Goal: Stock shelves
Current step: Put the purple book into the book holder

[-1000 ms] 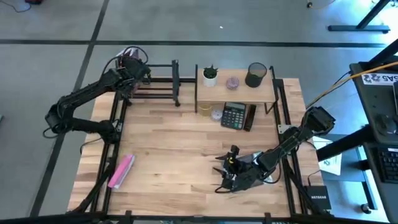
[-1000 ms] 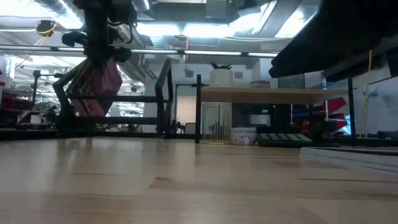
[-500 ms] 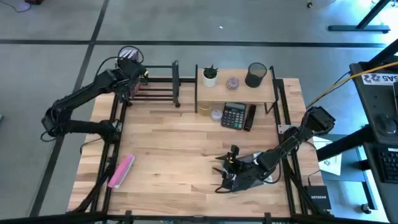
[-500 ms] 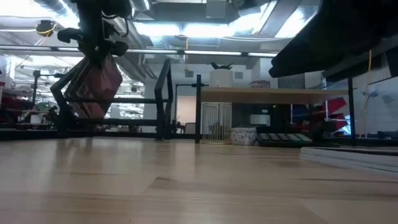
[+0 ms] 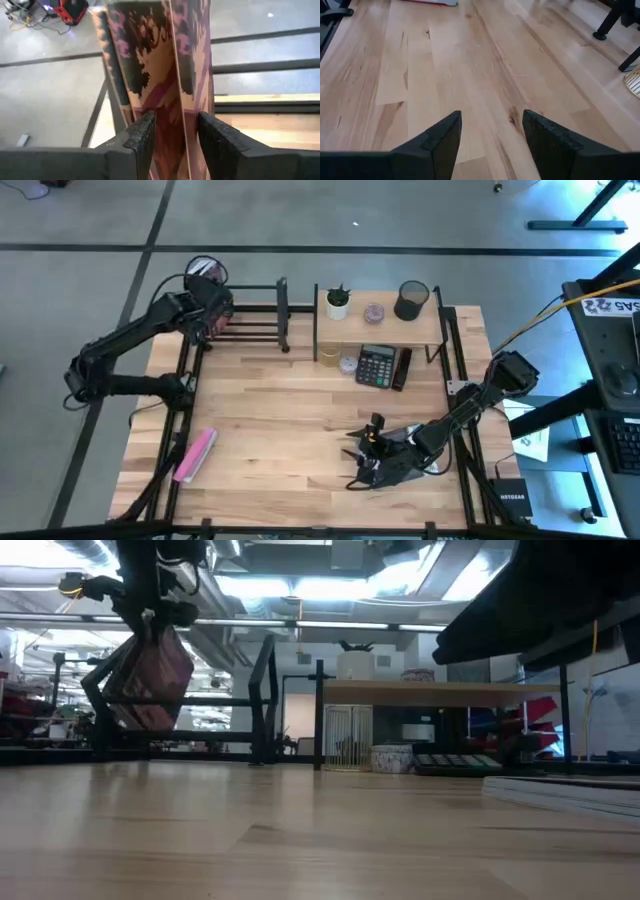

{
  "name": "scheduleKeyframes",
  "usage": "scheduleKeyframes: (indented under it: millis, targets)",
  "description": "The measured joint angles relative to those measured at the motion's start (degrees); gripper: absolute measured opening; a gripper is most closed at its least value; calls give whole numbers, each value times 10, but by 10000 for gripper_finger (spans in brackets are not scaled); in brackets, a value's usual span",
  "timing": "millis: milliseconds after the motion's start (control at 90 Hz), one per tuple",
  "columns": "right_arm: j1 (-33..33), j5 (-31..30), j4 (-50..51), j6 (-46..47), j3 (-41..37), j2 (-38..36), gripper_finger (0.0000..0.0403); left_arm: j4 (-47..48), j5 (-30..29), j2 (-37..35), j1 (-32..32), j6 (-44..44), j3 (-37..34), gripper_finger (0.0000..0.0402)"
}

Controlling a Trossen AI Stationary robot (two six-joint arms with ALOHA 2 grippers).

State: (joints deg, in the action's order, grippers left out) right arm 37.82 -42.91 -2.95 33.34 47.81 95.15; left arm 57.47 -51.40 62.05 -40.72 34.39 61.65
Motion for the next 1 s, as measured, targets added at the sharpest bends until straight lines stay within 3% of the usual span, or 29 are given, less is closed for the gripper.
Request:
scheduleKeyframes:
  millis: [467,689,856,1000]
  targets:
    - [0,-4,0,0,0,0,198,3,-20,-50,51,-19,62,129]
    - [0,-5,0,-3,0,0,198,-80,-14,-55,130,-51,78,129]
    - [0,-11,0,-3,0,0,198,-169,29,-23,193,-85,71,129]
    - [-1,-11,0,-6,0,0,198,-174,55,36,192,-74,41,129]
